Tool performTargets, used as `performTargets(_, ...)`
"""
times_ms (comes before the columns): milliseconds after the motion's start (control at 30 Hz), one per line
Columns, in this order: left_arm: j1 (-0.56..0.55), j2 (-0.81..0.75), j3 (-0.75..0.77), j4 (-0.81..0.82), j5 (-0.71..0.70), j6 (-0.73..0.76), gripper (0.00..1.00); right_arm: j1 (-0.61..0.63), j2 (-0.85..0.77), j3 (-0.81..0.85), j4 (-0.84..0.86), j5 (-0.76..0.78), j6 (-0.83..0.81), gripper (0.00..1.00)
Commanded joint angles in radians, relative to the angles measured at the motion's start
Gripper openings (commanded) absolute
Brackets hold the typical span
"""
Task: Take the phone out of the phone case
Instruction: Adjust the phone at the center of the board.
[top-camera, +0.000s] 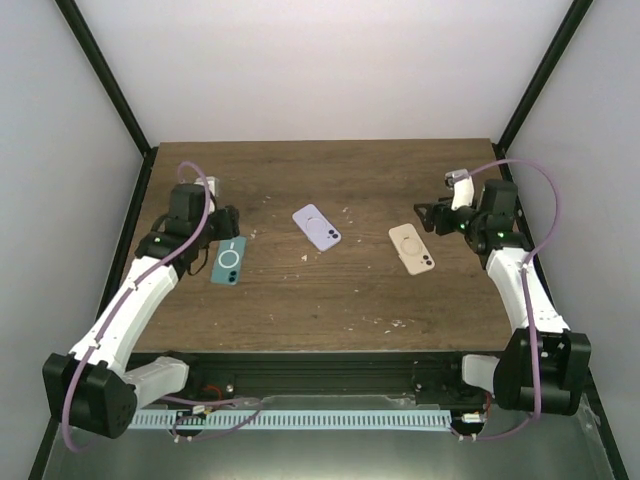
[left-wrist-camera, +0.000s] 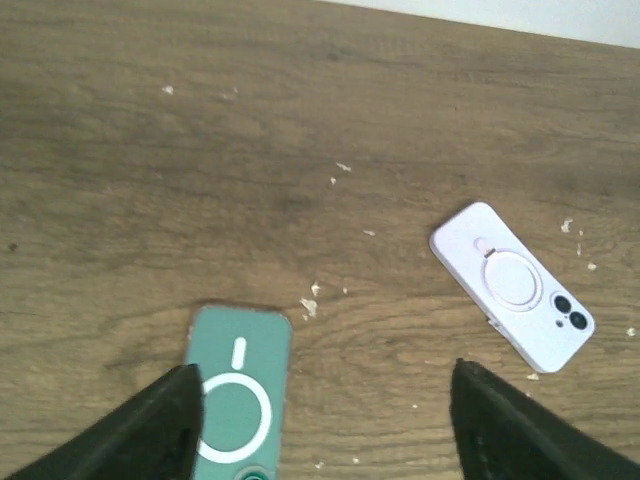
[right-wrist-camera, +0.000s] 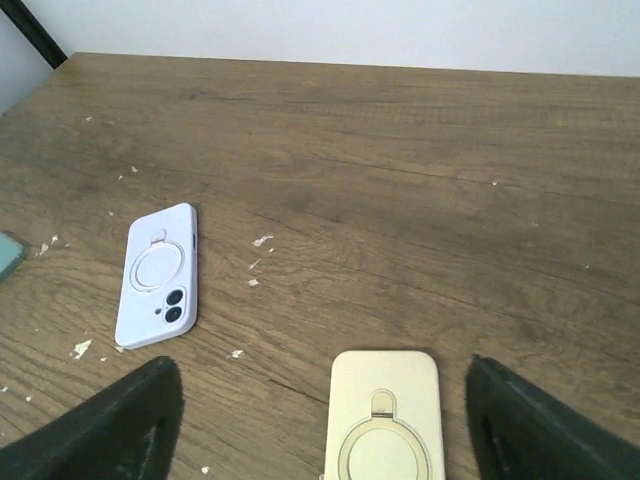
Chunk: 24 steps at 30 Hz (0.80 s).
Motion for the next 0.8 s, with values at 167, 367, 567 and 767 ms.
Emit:
performTargets(167, -0.064, 0.065, 0.010, -0.103, 0.089, -0.053, 0.96, 0.016, 0.055, 0.060, -0.102, 0.050, -0.124, 0.99)
performTargets(367, -0.243, 0.075, -0.007, -0.107, 0.068, -0.033, 0.97, 0.018, 0.094, 0.079, -0.220, 0.180, -0.217, 1.00)
performTargets(567, -0.365, 0.080, -0.034, -0.123, 0.004, 0.070, 0.96, 0.020, 0.153, 0.083, -0.357, 0.189, -0.321, 1.00)
performTargets(767, -0.367, 0.044, -0.084, -0.124, -0.006, 0.126, 0.97, 0.021, 0.272, 0.135, -0.423, 0.207, -0.317, 1.00)
